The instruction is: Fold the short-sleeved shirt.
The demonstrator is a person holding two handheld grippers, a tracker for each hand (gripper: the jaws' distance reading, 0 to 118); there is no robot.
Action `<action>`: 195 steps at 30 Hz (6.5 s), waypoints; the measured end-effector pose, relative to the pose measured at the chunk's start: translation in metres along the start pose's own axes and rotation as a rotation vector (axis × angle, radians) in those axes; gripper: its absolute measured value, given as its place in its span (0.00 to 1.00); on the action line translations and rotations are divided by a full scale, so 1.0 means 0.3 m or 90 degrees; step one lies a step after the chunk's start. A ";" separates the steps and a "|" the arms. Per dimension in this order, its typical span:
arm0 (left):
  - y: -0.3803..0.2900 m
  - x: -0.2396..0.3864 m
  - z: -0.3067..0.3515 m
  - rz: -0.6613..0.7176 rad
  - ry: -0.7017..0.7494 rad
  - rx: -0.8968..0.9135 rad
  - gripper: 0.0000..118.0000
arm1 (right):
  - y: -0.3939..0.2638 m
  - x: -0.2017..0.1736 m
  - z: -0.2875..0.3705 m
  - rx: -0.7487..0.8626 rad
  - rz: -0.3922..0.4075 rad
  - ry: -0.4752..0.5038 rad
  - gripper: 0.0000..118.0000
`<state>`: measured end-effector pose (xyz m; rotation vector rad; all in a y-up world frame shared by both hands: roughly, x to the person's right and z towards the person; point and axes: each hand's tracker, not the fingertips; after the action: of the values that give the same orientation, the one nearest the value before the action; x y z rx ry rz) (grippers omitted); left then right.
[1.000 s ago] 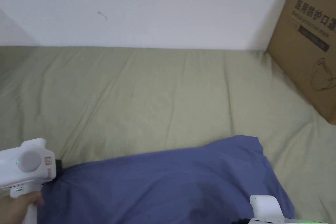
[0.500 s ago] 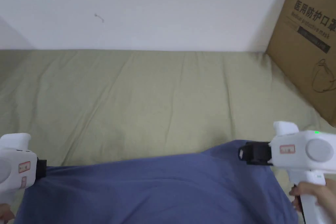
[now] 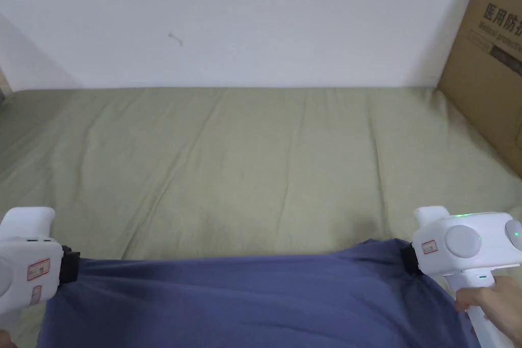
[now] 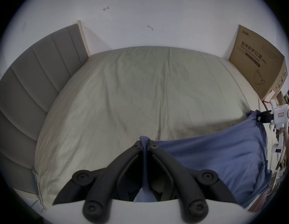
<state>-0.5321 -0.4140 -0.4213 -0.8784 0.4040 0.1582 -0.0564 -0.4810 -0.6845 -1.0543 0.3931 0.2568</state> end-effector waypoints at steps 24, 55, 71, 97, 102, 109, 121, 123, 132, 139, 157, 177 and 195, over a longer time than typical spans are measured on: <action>0.737 0.020 0.798 0.005 0.103 0.316 0.02 | 0.676 0.115 1.208 0.405 -0.136 -0.010 0.06; 0.519 0.054 0.138 0.001 0.160 0.229 0.02 | 0.647 -0.046 0.598 0.233 -0.118 -0.027 0.06; -0.083 -0.031 -0.254 -0.011 0.144 0.030 0.02 | 0.056 -0.091 0.122 0.004 -0.089 0.013 0.06; -0.957 -0.183 0.489 0.053 0.074 -0.012 0.78 | -1.055 -0.155 0.625 -0.010 -0.106 0.040 0.57; -0.938 -0.199 0.619 0.119 0.013 0.041 0.78 | -1.052 -0.147 0.706 0.024 -0.089 0.035 0.61; -1.044 -0.168 0.671 0.104 -0.006 0.025 0.00 | -1.159 -0.165 0.743 0.043 -0.118 0.081 0.00; -0.974 -0.264 0.487 0.121 0.020 0.013 0.83 | -1.173 -0.196 0.674 -0.007 -0.117 0.076 0.00; -0.961 -0.274 0.441 0.137 0.006 -0.017 0.28 | -1.172 -0.193 0.670 -0.013 -0.118 0.077 0.00; -0.965 -0.218 0.409 0.092 0.018 -0.042 0.04 | -1.175 -0.176 0.694 0.010 -0.126 0.078 0.06; -0.977 -0.190 0.454 0.103 0.019 -0.048 0.04 | -1.106 -0.109 0.596 -0.010 -0.167 0.098 0.55; -0.749 -0.156 0.519 0.013 0.040 -0.009 0.04 | -0.842 -0.117 0.723 0.072 -0.080 0.068 0.05; -0.717 -0.204 0.411 0.115 -0.025 -0.023 0.00 | -0.780 -0.072 0.547 0.035 -0.095 0.015 0.00; -0.799 -0.139 0.255 0.109 0.025 -0.109 0.49 | -1.022 -0.128 0.559 -0.004 -0.135 0.041 0.00</action>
<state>-0.4776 -0.5051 -0.1894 -1.0161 0.5084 0.3375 0.0600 -0.4793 -0.3529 -1.1038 0.3358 0.0355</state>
